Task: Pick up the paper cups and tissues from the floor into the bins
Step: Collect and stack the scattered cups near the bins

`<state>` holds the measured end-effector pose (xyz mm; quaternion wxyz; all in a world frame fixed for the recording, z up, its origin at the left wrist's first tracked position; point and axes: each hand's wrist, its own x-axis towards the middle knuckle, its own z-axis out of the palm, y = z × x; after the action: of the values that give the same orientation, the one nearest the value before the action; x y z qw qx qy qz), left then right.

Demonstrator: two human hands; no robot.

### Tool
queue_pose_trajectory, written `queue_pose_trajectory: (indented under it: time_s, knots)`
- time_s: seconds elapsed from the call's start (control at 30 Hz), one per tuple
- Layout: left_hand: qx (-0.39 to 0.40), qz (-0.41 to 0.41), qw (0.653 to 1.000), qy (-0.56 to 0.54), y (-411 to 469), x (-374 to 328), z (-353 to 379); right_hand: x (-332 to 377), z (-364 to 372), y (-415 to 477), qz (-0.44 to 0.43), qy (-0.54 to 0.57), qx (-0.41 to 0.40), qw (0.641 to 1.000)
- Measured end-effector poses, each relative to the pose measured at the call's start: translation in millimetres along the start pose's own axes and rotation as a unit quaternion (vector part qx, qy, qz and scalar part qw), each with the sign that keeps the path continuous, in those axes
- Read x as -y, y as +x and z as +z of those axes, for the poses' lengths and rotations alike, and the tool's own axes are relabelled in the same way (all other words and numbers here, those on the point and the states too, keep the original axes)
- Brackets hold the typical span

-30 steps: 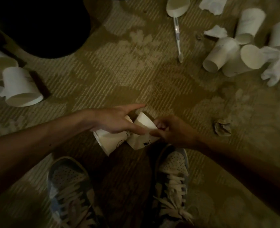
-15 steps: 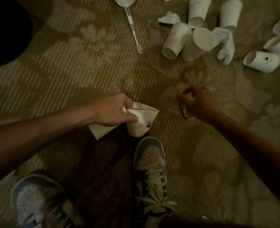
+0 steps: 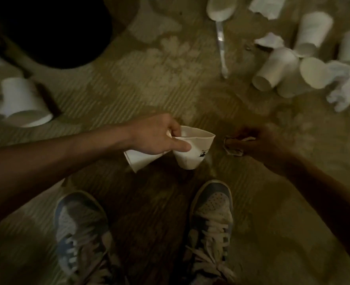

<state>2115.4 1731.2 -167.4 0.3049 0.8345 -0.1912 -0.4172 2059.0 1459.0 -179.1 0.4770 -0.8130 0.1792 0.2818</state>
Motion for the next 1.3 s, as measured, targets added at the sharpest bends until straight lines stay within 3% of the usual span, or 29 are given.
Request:
queue_pose_trajectory:
  time_s: [0.23, 0.33, 0.57, 0.73, 1.0, 1.3]
  knots:
    - [-0.095, -0.082, 0.988, -0.089, -76.0, 36.6, -15.6, 98.7, 79.2, 17.3, -0.123, -0.038, 0.17, 0.977]
    - [-0.191, -0.099, 0.969, -0.121, -131.7, 51.4, -30.2, 142.2, 113.2, 20.3, -0.196, -0.051, 0.213, 0.956]
    - [-0.506, -0.099, 0.853, -0.085, -230.8, 48.0, -130.1, 301.8, 155.1, 0.1, -0.391, 0.026, 0.26, 0.883]
    - [-0.607, -0.057, 0.793, -0.015, -247.9, 29.7, -220.6, 410.0, 155.3, -5.4, -0.541, -0.055, 0.188, 0.818]
    - [-0.641, 0.012, 0.764, -0.069, -194.4, 58.1, -292.1, 477.5, 153.4, 35.8, -0.5, -0.147, 0.108, 0.847]
    - [-0.583, -0.007, 0.809, -0.073, -137.4, 89.6, -309.2, 475.8, 158.3, 64.6, -0.39, -0.235, 0.054, 0.889]
